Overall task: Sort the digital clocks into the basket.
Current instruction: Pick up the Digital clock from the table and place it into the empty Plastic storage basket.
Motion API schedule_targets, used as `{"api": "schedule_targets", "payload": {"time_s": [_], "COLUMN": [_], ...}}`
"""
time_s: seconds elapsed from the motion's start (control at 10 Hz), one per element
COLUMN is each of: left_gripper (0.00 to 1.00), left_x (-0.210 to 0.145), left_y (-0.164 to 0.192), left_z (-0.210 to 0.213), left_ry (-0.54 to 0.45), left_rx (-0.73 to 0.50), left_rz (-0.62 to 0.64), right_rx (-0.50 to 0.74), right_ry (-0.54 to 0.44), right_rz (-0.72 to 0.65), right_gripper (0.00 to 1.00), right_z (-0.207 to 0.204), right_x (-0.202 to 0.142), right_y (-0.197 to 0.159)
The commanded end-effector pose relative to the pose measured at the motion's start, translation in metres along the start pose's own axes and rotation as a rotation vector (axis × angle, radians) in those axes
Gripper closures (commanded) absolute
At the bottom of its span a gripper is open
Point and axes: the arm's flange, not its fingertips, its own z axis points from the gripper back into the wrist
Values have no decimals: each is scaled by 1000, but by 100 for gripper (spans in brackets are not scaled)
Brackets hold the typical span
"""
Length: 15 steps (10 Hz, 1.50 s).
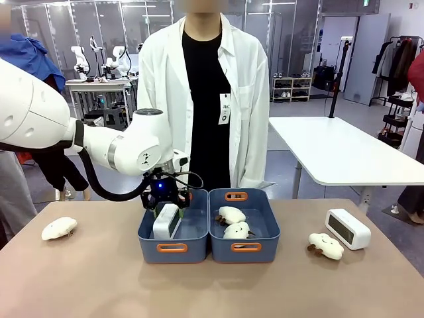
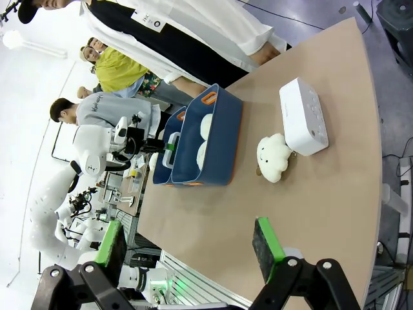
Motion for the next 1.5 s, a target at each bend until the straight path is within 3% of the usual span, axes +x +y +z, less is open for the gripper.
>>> {"api": "schedule_targets", "payload": {"time_s": [0.0,0.1,0.2,0.7,1.0,1.2,1.4], "left_gripper": [3,3,3,4,3,3,3], "left_x": [-5,-17,1,-2,-20,-48,-92], "left_y": [2,10,0,1,49,96,165], "left_z": [13,18,5,4,69,131,187], "left_ry": [-10,-54,-8,-12,57,78,83], "left_rx": [17,112,-2,16,-206,-424,-702], "left_rz": [3,-56,0,-16,28,6,-60], "right_rx": [14,14,14,14,14,14,14], "right_ry": [-13,-13,-13,-13,-13,-13,-13], "right_rz": [15,15,15,15,15,15,15], "right_gripper": [0,0,0,0,0,0,0], "right_z": [2,2,2,2,2,2,2], "right_x": [0,0,0,0,0,0,0], "right_y": [3,3,3,3,3,3,3]}}
